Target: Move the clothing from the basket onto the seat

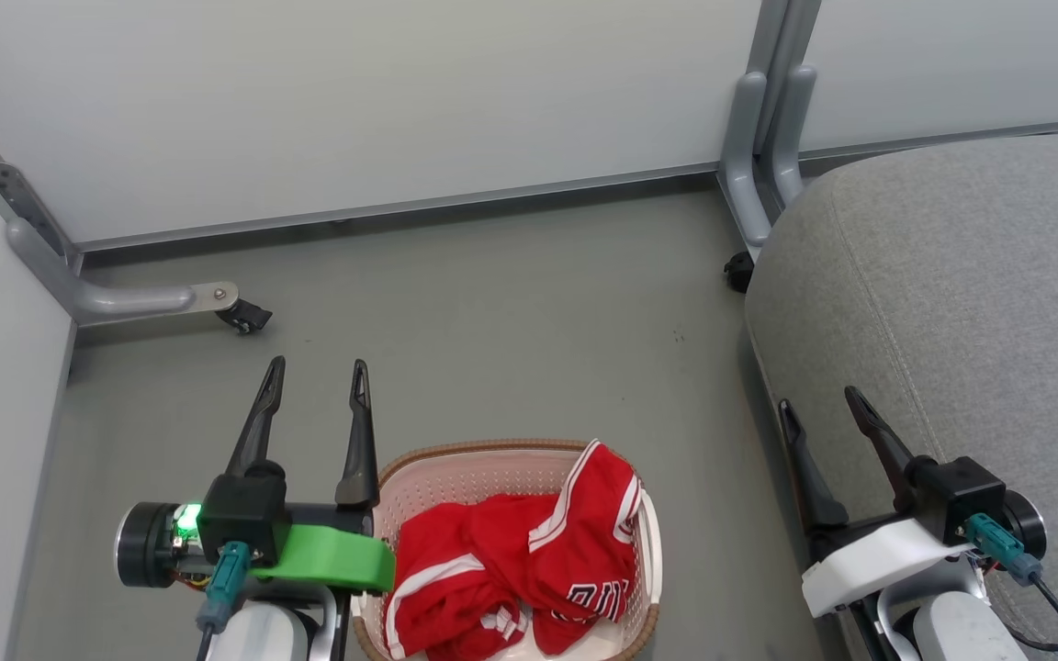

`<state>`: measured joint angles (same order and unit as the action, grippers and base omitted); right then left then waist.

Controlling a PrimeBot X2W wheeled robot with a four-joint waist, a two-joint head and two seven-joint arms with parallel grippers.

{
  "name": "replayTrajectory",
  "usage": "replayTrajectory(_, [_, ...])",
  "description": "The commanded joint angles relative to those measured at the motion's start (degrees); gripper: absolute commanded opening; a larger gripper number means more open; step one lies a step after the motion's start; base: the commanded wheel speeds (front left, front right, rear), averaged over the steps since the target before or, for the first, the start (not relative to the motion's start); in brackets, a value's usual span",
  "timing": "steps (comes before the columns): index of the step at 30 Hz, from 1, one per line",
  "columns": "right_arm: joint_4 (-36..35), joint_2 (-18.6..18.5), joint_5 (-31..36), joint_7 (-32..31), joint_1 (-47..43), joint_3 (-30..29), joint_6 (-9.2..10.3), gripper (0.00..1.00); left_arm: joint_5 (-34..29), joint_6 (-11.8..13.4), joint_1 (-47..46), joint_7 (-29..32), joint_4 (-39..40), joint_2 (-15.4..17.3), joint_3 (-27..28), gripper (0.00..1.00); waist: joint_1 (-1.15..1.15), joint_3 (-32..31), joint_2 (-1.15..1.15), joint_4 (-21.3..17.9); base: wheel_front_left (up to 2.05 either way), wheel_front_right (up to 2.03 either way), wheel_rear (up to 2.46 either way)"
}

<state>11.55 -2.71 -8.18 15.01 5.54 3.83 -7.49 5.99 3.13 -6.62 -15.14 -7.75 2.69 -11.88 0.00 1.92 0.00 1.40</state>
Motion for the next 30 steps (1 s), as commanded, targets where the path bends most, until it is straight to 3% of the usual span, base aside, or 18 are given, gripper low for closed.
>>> replayTrajectory(1, [0.4,-0.3,0.2,0.3,0.7,-0.3,0.0,1.0,-0.2,0.3,-0.8,0.0,0.0,0.4,0.1,1.0,0.0,0.0,0.0,0.0,0.0,0.0,0.0])
replayTrajectory(19, [0.6,-0.3,-0.2,0.3,1.5,0.1,0.01,1.0,0.4,-0.2,-1.3,0.0,-0.2,0.4,0.3,1.0,0.0,1.1,0.0,-0.5,0.0,0.0,0.0])
replayTrajectory(30, [-2.0,-0.3,-1.0,0.2,3.9,0.8,0.01,1.0,-1.6,-3.6,-5.2,0.0,-3.4,0.4,0.2,1.0,0.0,5.6,0.0,-4.2,0.0,0.0,0.0])
